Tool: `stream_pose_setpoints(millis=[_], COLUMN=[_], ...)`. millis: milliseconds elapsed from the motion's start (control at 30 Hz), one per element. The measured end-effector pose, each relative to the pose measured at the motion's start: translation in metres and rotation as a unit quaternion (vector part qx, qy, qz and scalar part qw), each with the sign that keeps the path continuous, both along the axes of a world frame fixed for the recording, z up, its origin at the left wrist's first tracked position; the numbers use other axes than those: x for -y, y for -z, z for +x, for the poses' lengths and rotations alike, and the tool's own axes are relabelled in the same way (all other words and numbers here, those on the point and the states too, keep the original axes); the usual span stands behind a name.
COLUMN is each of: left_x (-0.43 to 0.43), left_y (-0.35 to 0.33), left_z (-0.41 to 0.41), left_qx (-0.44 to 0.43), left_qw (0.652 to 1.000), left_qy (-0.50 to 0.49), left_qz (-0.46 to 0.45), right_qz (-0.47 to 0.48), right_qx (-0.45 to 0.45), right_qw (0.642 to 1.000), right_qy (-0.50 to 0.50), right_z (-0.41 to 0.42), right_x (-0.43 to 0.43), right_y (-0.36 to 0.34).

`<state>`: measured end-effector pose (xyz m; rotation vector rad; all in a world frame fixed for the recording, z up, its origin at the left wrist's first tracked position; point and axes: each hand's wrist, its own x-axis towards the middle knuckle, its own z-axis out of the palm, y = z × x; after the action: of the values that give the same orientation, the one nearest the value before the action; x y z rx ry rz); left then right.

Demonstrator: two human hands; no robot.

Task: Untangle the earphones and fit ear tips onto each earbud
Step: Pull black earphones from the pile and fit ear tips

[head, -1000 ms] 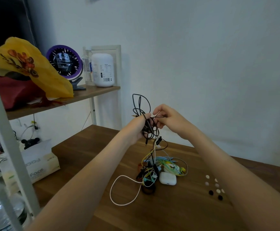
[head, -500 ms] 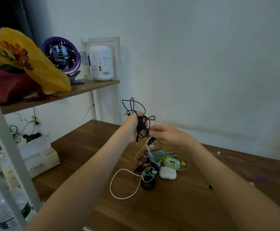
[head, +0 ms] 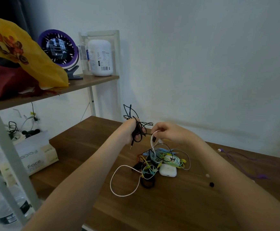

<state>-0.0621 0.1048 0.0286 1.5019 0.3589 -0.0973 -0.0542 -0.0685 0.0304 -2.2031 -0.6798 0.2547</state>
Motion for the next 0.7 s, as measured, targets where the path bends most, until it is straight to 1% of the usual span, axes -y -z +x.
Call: stream_pose_setpoints(millis=[200, 300, 367, 433, 467, 500, 600, 700], left_x=[0.001, 0.001, 0.001, 0.002, 0.004, 0.005, 0.012, 0.026], left_y=[0.005, 0.004, -0.001, -0.007, -0.011, -0.015, -0.027, -0.035], left_z=[0.005, 0.006, 0.005, 0.001, -0.002, -0.005, -0.013, -0.023], left_qx=[-0.008, -0.003, 0.005, 0.011, 0.014, 0.018, 0.038, 0.041], left_qw=[0.999, 0.995, 0.990, 0.985, 0.983, 0.981, 0.980, 0.976], left_qy=[-0.008, -0.038, -0.057, -0.059, -0.055, -0.049, -0.014, 0.045], left_qz=[-0.039, -0.091, -0.128, -0.161, -0.176, -0.185, -0.196, -0.210], right_qz=[0.021, 0.028, -0.005, -0.041, -0.044, -0.027, 0.057, 0.097], right_qx=[0.078, 0.027, 0.010, 0.065, 0.088, 0.087, 0.002, -0.031], right_qw=[0.997, 0.999, 1.000, 0.997, 0.994, 0.995, 0.998, 0.995], right_qy=[0.007, -0.021, -0.021, 0.016, 0.037, 0.049, 0.033, 0.015], right_z=[-0.002, -0.003, -0.001, 0.001, 0.001, 0.000, -0.009, -0.021], right_x=[-0.002, -0.001, -0.002, -0.004, -0.004, -0.005, -0.006, 0.004], right_y=[0.001, 0.000, 0.003, 0.007, 0.009, 0.010, 0.009, 0.010])
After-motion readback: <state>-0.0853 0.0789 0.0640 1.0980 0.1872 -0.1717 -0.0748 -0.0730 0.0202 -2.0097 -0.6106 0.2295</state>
